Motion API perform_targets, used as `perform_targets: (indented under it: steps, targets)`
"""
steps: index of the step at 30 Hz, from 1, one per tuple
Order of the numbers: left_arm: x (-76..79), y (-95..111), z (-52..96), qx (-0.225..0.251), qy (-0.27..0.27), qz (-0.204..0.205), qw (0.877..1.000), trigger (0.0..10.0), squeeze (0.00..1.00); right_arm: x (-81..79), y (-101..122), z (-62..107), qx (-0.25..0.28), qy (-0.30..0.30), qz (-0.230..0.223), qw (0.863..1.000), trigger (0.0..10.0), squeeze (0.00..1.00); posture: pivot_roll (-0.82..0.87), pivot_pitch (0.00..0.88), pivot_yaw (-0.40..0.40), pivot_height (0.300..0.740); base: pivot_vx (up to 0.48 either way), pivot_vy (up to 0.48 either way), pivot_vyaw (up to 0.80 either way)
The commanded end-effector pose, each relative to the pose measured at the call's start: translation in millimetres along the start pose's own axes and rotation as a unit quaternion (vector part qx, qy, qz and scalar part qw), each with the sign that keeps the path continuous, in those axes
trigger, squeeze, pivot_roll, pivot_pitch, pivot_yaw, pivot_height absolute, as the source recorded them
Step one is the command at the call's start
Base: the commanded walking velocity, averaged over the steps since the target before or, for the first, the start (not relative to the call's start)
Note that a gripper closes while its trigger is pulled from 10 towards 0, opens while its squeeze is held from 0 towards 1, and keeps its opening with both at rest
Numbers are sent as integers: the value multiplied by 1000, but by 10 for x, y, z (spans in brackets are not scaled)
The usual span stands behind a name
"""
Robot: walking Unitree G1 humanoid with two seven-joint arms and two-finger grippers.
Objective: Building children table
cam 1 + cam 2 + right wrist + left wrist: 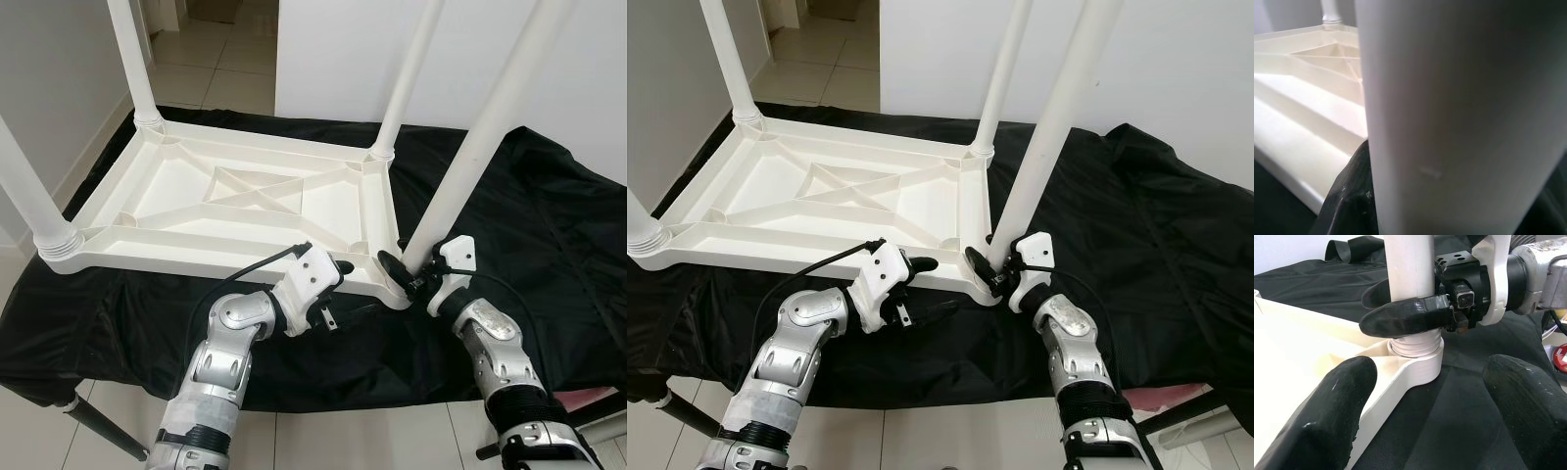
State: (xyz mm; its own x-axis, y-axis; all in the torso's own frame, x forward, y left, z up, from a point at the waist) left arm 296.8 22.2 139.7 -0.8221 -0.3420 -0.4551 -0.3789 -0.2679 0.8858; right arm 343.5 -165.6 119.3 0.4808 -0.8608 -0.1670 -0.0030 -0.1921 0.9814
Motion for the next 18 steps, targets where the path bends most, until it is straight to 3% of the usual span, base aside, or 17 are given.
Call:
perform_targets:
  steps: [1,12,13,15,18]
  targets:
    - [-153,-44,28,-32,108,0,994,10000,0,49,-27,20,1,-60,-5,998,10000,0,12,0,-89,740,0,0,0]
    - [-132,-61,32,-36,105,-1,994,10000,0,-36,-95,55,20,-143,-21,989,10000,0,4,0,-89,740,0,0,0]
    - [-130,-59,30,-35,104,0,994,10000,0,-40,-110,74,28,-174,-30,984,10000,0,4,0,-89,740,0,0,0]
    - [-124,-54,22,-35,102,-1,994,10000,0,-95,-106,132,59,-270,-40,960,10000,0,4,0,-92,740,0,0,0]
    - [-121,-52,19,-34,102,-1,994,10000,0,-121,-115,148,64,-302,-49,950,10000,0,7,0,-96,740,0,0,0]
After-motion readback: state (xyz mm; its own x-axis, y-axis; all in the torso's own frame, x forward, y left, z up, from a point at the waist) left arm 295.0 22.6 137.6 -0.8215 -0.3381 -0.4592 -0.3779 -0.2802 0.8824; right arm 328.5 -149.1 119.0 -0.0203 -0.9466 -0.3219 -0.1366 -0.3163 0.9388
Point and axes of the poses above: a point about 5 cm out from each wrist's last joint towards the gripper, its own z axis pointing back from the gripper into the wrist, its own y axis along the axis of the wrist's last joint, x = y × z, the point moved 3 cm from there along -z, pointing out of the wrist towards the gripper, and after that the axes turned 14 degrees about -z, right-handed, at the moved point
